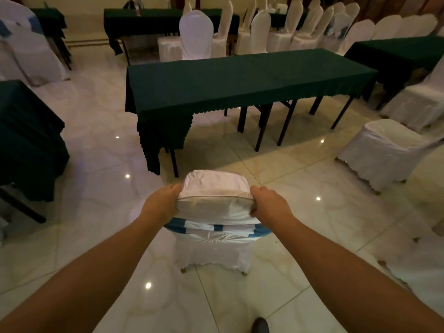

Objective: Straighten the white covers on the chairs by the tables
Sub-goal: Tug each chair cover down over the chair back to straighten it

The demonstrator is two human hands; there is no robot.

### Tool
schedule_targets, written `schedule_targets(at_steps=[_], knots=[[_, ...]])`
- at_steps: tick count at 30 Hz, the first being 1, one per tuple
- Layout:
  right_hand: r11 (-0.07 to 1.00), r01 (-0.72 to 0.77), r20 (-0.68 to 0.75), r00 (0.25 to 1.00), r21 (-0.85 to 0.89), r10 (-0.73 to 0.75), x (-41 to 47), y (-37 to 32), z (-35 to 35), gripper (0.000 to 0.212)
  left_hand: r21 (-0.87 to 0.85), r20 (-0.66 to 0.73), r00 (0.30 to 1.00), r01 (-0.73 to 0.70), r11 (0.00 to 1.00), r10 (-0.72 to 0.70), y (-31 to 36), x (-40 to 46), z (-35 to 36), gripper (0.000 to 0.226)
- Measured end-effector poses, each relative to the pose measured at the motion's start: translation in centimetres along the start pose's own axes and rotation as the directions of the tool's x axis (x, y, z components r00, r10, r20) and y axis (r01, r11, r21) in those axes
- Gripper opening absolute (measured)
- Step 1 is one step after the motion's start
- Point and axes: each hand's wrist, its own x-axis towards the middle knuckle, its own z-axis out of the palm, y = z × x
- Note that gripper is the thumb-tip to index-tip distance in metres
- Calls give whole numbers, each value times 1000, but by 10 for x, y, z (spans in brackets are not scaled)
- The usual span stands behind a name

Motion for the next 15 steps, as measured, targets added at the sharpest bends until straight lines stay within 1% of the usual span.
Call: schedule_targets(at_steps=[3, 6, 9, 15], knots=[[992, 122, -4, 993, -16, -122, 7, 12, -1, 33, 22, 8, 1000, -10, 1000, 9, 3, 7, -6, 34], [981, 193, -61, 979, 3, -193, 10, 27, 0, 32, 71, 14, 1000, -5, 997, 4, 7, 10, -9, 26], [979, 204, -105, 974, 6, -202, 19, 52, -8, 29, 77, 2, 999, -46, 996, 46, 22, 19, -13, 24], [980, 197, -172, 967, 27, -189, 40, 119, -29, 38, 115, -38, 994, -100, 988, 105, 75, 56, -21, 35]])
